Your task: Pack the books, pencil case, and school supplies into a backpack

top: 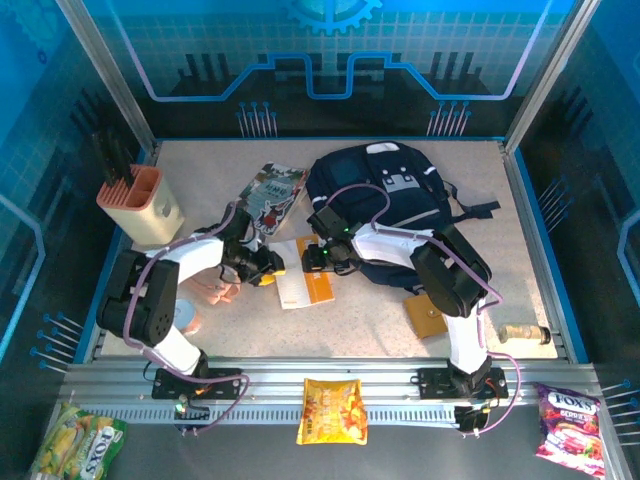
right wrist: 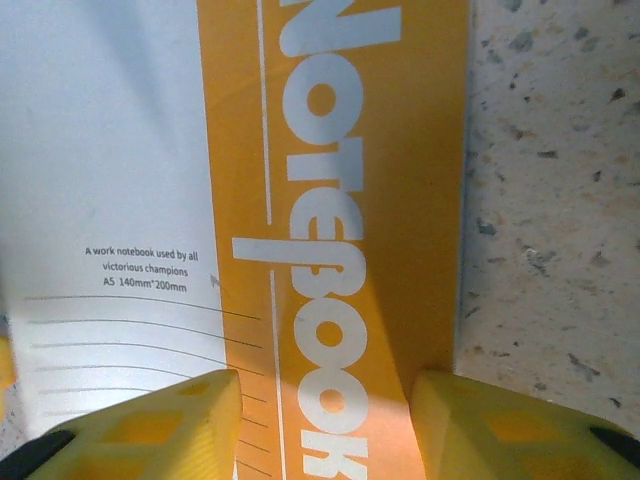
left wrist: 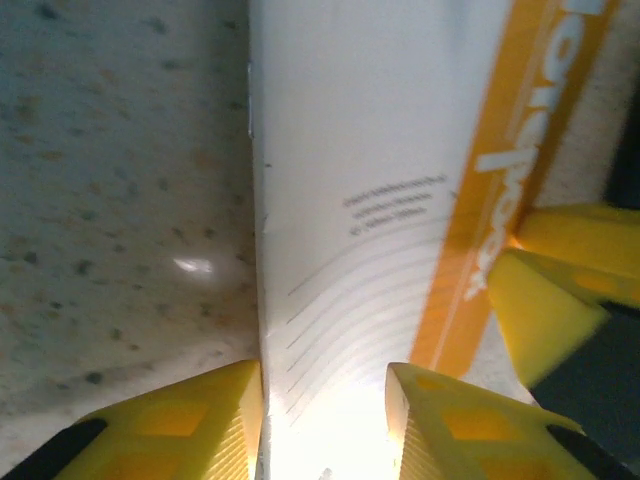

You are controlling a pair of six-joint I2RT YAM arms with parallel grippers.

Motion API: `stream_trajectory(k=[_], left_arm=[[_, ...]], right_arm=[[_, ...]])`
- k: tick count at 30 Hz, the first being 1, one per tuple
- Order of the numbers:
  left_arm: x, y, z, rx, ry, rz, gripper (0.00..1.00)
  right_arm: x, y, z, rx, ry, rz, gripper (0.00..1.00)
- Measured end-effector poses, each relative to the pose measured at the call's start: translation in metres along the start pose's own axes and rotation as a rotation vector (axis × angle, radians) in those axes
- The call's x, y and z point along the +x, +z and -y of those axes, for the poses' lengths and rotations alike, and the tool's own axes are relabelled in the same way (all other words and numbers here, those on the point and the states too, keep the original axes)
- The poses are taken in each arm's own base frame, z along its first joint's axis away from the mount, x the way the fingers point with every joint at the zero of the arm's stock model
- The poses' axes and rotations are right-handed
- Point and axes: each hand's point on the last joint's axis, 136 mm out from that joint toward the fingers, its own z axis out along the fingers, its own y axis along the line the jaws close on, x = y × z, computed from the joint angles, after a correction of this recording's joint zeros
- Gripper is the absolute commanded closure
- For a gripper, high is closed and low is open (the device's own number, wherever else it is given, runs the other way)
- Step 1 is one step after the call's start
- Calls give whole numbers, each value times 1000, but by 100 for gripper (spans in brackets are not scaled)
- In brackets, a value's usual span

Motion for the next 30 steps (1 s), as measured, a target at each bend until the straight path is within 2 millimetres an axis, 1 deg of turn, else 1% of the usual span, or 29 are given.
stream_trajectory(k=[3, 6, 11, 16, 20, 24, 26, 30], left_arm=[[0, -8, 19, 78, 36, 7, 68], [-2, -9, 31, 136, 61, 13, 68], [-4, -5, 35, 179, 54, 13, 68], [-7, 0, 32, 175, 32, 12, 65], [-12, 6, 20, 121, 12, 31, 63], [-15, 8, 11, 80, 2, 54, 64], [-14, 9, 8, 71, -2, 55, 67], [-14, 10, 7, 68, -10, 54, 78]], right_arm=[[-1, 0, 1, 1, 2, 1, 53], [-1, 0, 1, 2, 2, 1, 55], [-1, 0, 3, 7, 6, -1, 57], [-1, 0, 4, 8, 6, -1, 58], [-1, 0, 4, 9, 6, -1, 58], [-1, 0, 4, 8, 6, -1, 58], [-1, 0, 4, 8, 6, -1, 58], [-1, 0, 3, 8, 6, -1, 58]])
